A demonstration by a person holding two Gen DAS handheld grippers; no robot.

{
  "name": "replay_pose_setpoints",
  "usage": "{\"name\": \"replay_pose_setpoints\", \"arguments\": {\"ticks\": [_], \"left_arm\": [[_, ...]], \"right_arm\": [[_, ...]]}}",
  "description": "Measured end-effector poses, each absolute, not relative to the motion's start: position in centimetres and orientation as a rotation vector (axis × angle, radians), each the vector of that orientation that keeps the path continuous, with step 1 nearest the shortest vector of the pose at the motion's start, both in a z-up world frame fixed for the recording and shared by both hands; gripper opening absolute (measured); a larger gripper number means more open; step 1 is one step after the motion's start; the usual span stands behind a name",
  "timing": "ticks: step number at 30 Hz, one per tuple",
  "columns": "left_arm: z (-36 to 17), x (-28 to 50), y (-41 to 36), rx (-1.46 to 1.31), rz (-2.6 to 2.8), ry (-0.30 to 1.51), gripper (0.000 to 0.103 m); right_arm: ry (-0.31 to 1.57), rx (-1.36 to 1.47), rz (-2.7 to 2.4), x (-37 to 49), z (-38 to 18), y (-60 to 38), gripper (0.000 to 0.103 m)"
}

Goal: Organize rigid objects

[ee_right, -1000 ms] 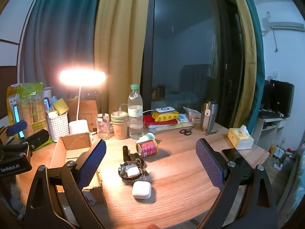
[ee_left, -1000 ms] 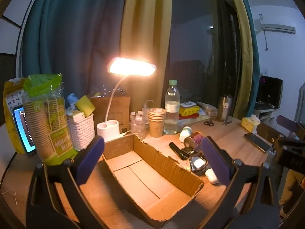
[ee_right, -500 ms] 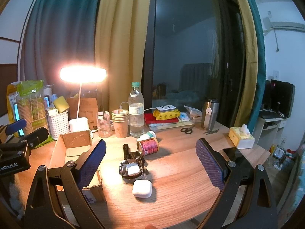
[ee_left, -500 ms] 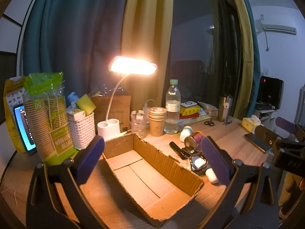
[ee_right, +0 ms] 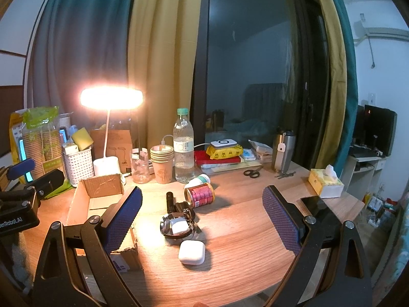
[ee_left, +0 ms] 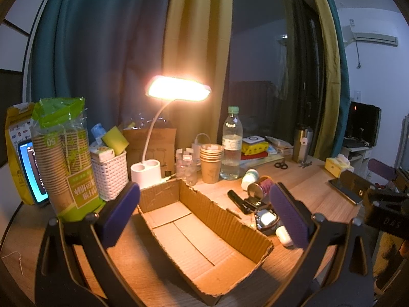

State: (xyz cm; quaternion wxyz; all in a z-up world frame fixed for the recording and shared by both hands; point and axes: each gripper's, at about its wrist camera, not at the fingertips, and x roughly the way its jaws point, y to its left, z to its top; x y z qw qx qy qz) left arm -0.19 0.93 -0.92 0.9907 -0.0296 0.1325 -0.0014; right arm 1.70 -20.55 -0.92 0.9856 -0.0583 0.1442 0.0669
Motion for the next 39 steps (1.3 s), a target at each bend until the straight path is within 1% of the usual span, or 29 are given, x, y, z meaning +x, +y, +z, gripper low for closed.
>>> {"name": "replay_pose_setpoints", "arguments": {"ticks": [39], "left_arm": [[-0.89, -0.19, 0.94, -0.058, -0.003, 0.265, 0.102]], "right_arm": [[0.295, -0.118, 0.135, 1.85, -0.94, -20.77, 0.097]]}}
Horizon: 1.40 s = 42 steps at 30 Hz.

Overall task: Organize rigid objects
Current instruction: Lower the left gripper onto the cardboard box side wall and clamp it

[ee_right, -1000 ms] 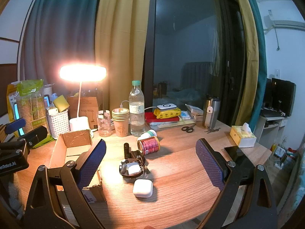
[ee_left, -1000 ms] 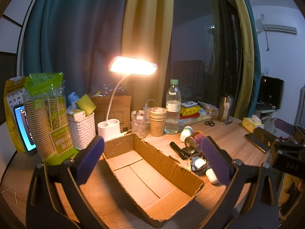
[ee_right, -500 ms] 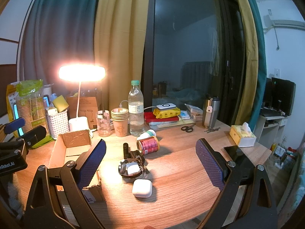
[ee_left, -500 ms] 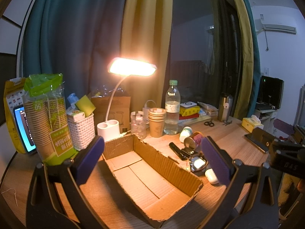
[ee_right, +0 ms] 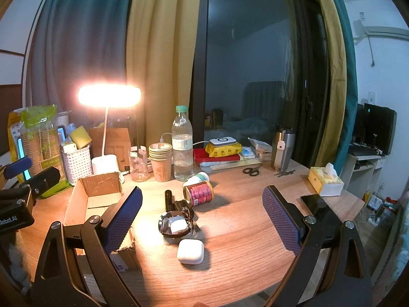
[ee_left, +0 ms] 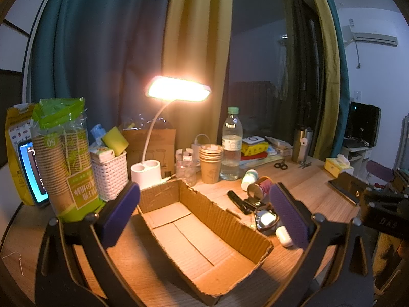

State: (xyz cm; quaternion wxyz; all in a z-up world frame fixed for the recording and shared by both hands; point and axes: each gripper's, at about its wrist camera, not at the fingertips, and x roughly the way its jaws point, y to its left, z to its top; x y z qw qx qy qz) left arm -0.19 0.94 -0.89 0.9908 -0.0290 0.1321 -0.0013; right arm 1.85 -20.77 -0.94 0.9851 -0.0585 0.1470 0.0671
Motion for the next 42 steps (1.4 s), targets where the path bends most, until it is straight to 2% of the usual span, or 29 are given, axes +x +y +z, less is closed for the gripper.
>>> {"name": "replay_pose_setpoints", "arguments": {"ticks": [17, 28, 42], "left_arm": [[-2.7, 1.3, 1.5, -0.06, 0.024, 0.312, 0.102], [-7.1, 5.2, 2.9, -0.075, 0.071, 0.46, 0.102], [-12.3, 9.9, 4.1, -0.093, 0.096, 0.73, 0.102]], "right_arm": [[0.351, -0.116, 0.125, 3.7, -3.3, -21.0, 0.097], [0.468, -0.126, 0.129, 7.8, -6.8, -20.7, 0.097], [0.587, -0.121, 0.144, 11.2, -10.7, -20.9, 0.097]]}}
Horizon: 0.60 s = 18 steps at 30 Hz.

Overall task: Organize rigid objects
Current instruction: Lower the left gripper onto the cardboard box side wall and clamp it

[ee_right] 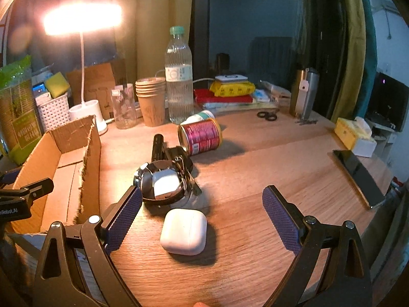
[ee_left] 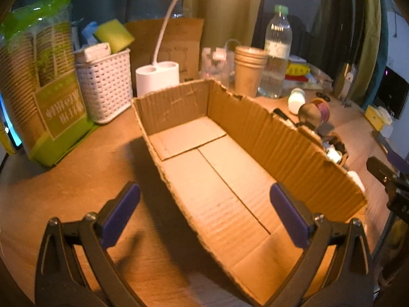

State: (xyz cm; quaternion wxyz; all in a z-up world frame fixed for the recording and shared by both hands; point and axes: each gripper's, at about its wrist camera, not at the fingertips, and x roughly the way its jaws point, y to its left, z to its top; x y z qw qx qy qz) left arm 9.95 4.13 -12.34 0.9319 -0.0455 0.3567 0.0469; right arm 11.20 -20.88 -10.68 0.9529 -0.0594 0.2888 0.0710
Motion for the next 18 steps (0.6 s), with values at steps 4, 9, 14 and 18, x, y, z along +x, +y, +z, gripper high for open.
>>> {"name": "replay_pose_setpoints", "arguments": {"ticks": [4, 9, 14, 18], "left_arm": [[-13.3, 11.0, 3.9, -0.086, 0.07, 0.821, 0.101], [-13.9, 11.0, 3.9, -0.086, 0.05, 0.918, 0.098], [-14.1, 10.4, 3.6, -0.056, 0.045, 0.976, 0.059], [-13.9, 10.7, 3.2, -0.034, 0.045, 0.984, 0.036]], "right_arm": [[0.605, -0.112, 0.142, 11.8, -11.2, -21.1, 0.097], [0.614, -0.102, 0.141, 12.2, -11.3, -21.2, 0.097], [0.615, -0.093, 0.142, 12.4, -11.1, -21.3, 0.097], [0.605, -0.095, 0.134, 12.2, -10.7, -21.4, 0.097]]}}
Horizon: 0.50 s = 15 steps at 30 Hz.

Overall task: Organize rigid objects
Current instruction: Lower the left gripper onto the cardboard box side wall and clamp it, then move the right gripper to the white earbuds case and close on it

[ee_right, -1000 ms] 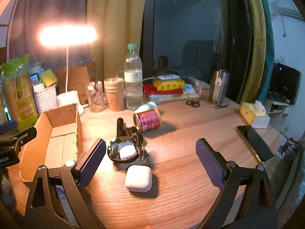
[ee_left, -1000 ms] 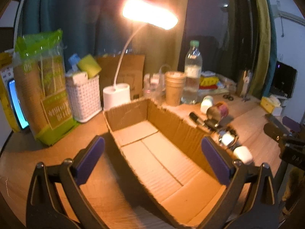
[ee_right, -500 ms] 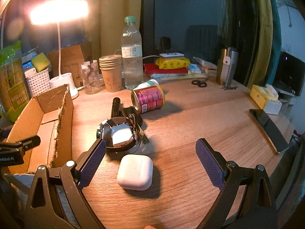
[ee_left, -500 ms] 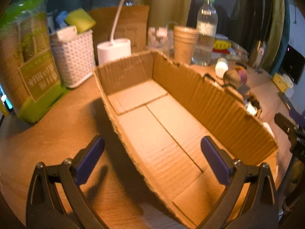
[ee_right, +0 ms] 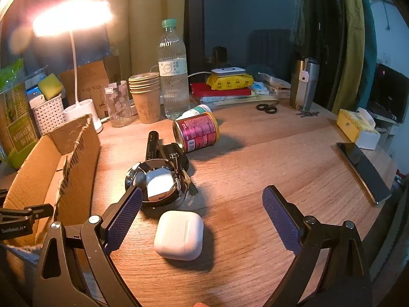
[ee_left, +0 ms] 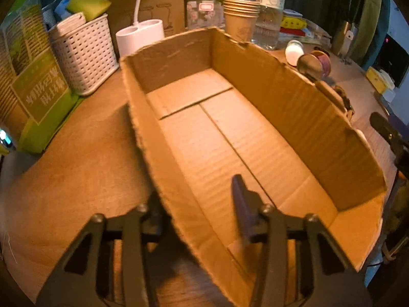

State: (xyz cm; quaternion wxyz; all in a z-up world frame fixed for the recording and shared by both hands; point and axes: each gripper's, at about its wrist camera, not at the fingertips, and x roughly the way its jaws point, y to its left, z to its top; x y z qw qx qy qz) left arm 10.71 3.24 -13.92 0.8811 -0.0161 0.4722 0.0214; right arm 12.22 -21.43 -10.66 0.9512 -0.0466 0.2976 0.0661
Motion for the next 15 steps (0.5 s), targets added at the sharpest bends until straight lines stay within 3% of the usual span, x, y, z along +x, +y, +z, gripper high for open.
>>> {"name": "replay_pose_setpoints", "arguments": {"ticks": [4, 15], "left_arm": [[-13.9, 11.7, 3.3, -0.027, 0.026, 0.984, 0.013], [-13.5, 16.2, 2.0, 0.045, -0.063, 0.963, 0.012]], "right_arm": [[0.597, -0.089, 0.108, 12.0, -10.2, -22.1, 0.097], [0.607, -0.07, 0.051, 12.2, -9.7, -23.5, 0.097]]}}
